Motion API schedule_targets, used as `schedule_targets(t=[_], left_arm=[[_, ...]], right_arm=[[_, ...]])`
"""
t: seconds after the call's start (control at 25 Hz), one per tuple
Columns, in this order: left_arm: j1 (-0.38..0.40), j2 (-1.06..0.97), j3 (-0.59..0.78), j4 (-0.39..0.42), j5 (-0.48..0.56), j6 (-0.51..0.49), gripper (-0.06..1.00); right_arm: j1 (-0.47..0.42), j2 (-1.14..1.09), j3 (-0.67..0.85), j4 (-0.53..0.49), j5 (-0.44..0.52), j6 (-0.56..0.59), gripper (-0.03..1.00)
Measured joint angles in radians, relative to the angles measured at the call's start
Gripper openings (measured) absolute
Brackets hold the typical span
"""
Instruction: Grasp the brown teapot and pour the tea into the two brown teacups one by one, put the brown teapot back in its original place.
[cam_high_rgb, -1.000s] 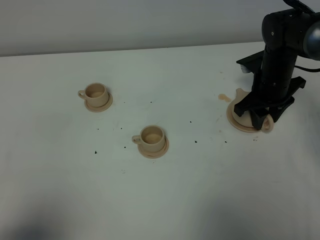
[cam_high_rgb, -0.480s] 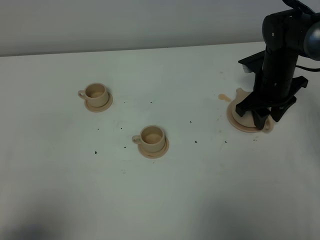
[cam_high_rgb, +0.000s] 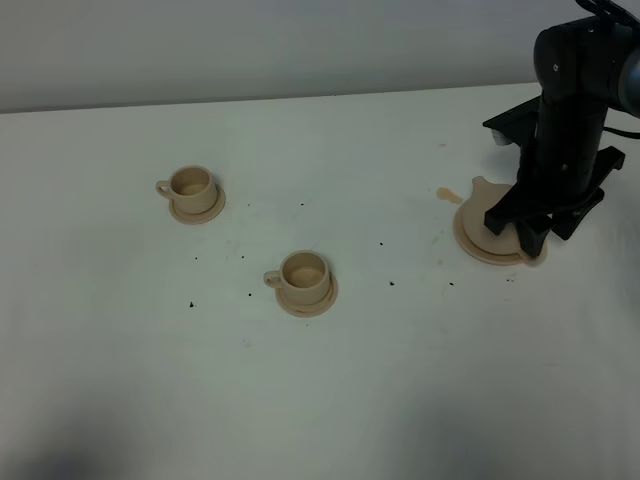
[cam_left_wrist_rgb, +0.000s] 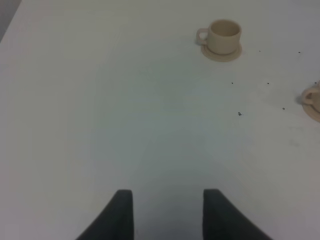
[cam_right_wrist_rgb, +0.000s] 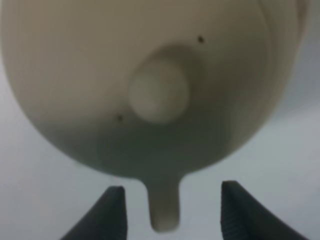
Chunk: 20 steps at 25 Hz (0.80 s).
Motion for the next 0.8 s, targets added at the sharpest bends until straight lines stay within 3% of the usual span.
schedule_targets(t=[0.8], left_arm=[[0.000, 0.000, 0.000, 0.000, 0.000, 0.000, 0.38]], right_arm=[[-0.001, -0.009, 0.000, -0.027, 0.000, -0.191, 0.45]])
